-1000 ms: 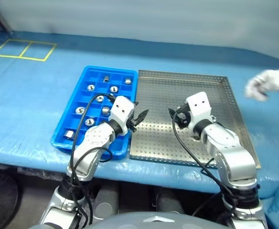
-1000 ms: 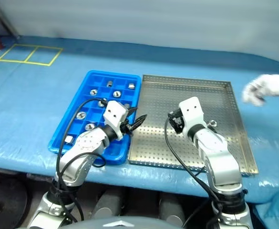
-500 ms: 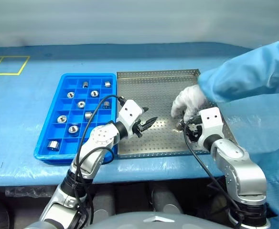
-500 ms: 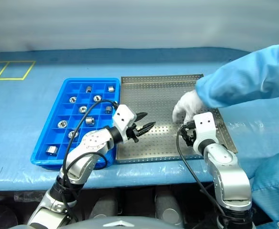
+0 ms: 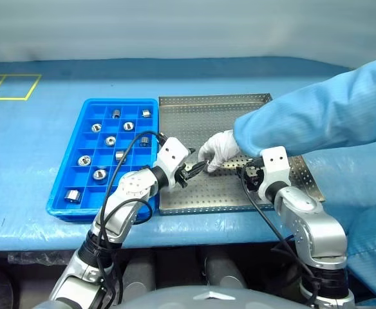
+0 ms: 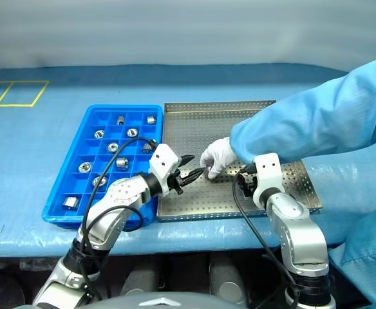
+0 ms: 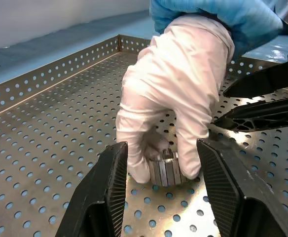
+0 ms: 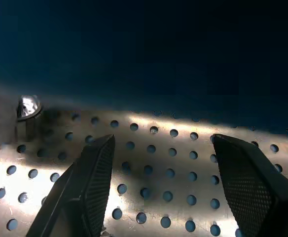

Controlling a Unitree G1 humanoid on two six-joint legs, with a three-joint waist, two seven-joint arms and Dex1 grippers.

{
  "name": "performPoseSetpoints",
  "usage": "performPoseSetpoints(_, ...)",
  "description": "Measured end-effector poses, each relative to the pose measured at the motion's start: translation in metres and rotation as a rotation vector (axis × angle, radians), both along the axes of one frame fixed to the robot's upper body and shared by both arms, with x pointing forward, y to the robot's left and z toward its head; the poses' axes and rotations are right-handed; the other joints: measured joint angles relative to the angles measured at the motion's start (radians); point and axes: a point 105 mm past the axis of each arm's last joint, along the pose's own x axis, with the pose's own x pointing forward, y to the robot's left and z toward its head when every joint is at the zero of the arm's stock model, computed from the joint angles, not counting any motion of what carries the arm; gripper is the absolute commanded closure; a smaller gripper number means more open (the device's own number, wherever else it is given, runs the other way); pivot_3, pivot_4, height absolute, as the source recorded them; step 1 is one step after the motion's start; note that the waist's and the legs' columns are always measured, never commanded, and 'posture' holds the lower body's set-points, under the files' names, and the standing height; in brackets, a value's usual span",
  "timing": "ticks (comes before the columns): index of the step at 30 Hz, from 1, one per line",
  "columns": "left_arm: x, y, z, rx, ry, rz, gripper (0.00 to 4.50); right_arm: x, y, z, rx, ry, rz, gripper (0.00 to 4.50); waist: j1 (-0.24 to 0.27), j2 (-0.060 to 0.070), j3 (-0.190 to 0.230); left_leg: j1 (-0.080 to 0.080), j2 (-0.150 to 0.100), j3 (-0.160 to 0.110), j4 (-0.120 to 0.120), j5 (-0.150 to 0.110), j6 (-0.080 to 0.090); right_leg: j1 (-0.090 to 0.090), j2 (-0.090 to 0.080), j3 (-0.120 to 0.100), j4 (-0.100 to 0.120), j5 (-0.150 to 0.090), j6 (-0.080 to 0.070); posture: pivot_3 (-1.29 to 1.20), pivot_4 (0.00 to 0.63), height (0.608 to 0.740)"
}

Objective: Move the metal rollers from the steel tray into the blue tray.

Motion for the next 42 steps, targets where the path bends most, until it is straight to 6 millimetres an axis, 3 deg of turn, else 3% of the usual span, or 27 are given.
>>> performPoseSetpoints(6, 0.002, 0.010, -0.002, 0.021, -0.010, 0.051, 2.09, 0.004, 0.016, 0.006, 0.045, -0.021, 0.056, 1.18, 0.002, 0.000, 0.000, 0.000, 0.000, 0.000, 0.000, 0.000, 0.000, 0.000, 0.000, 0.000, 0.000, 0.000, 0.000, 0.05, 0.150, 0.740)
performPoseSetpoints(12, 0.015, 0.034, 0.008, 0.023, -0.059, 0.198, 2.09, 0.011, 0.051, 0.018, 0.123, -0.060, 0.188, 1.18, 0.007, 0.000, 0.000, 0.000, 0.000, 0.000, 0.000, 0.000, 0.000, 0.000, 0.000, 0.000, -0.001, 0.000, 0.000, 0.08, 0.150, 0.740)
performPoseSetpoints(17, 0.015, 0.036, 0.008, 0.028, -0.061, 0.209, 2.09, 0.018, 0.060, 0.001, 0.152, -0.007, 0.188, 1.18, 0.024, 0.000, 0.000, -0.001, 0.000, 0.000, 0.000, 0.000, 0.000, 0.000, 0.000, 0.000, -0.001, 0.000, 0.000, 0.10, 0.150, 0.740)
performPoseSetpoints(22, 0.013, 0.038, 0.005, 0.031, -0.048, 0.220, 2.09, 0.020, 0.069, -0.004, 0.172, 0.004, 0.204, 1.18, 0.033, 0.000, 0.000, -0.001, 0.000, 0.000, -0.001, 0.000, 0.000, 0.000, 0.000, 0.000, -0.001, 0.000, 0.000, 0.11, 0.150, 0.740)
performPoseSetpoints(28, 0.012, 0.041, 0.002, 0.037, -0.040, 0.227, 2.09, 0.019, 0.066, -0.018, 0.167, 0.056, 0.189, 1.18, 0.042, 0.000, 0.000, -0.001, 0.000, 0.000, -0.001, 0.000, 0.000, 0.000, 0.000, 0.000, -0.001, 0.000, 0.000, 0.11, 0.150, 0.740)
performPoseSetpoints(31, 0.014, 0.045, 0.004, 0.036, -0.045, 0.244, 2.09, 0.018, 0.064, -0.021, 0.164, 0.064, 0.185, 1.80, 0.042, 0.000, 0.000, -0.001, 0.000, 0.000, -0.001, 0.000, 0.000, 0.000, 0.000, 0.000, -0.001, 0.000, 0.000, 0.11, 0.150, 0.740)
performPoseSetpoints(34, 0.015, 0.049, 0.005, 0.036, -0.047, 0.258, 2.09, 0.017, 0.063, -0.023, 0.162, 0.071, 0.179, 2.71, 0.043, 0.000, 0.000, -0.001, 0.000, 0.000, -0.001, 0.000, 0.000, 0.000, 0.000, 0.000, -0.001, 0.000, 0.000, 0.11, 0.150, 0.740)
performPoseSetpoints(42, 0.012, 0.048, 0.011, 0.029, -0.069, 0.251, 2.09, 0.019, 0.056, -0.022, 0.123, 0.057, 0.170, 2.79, 0.046, 0.000, 0.000, -0.001, 0.000, 0.000, -0.001, 0.000, 0.000, 0.000, 0.000, 0.000, -0.001, 0.000, 0.000, 0.13, 0.150, 0.740)
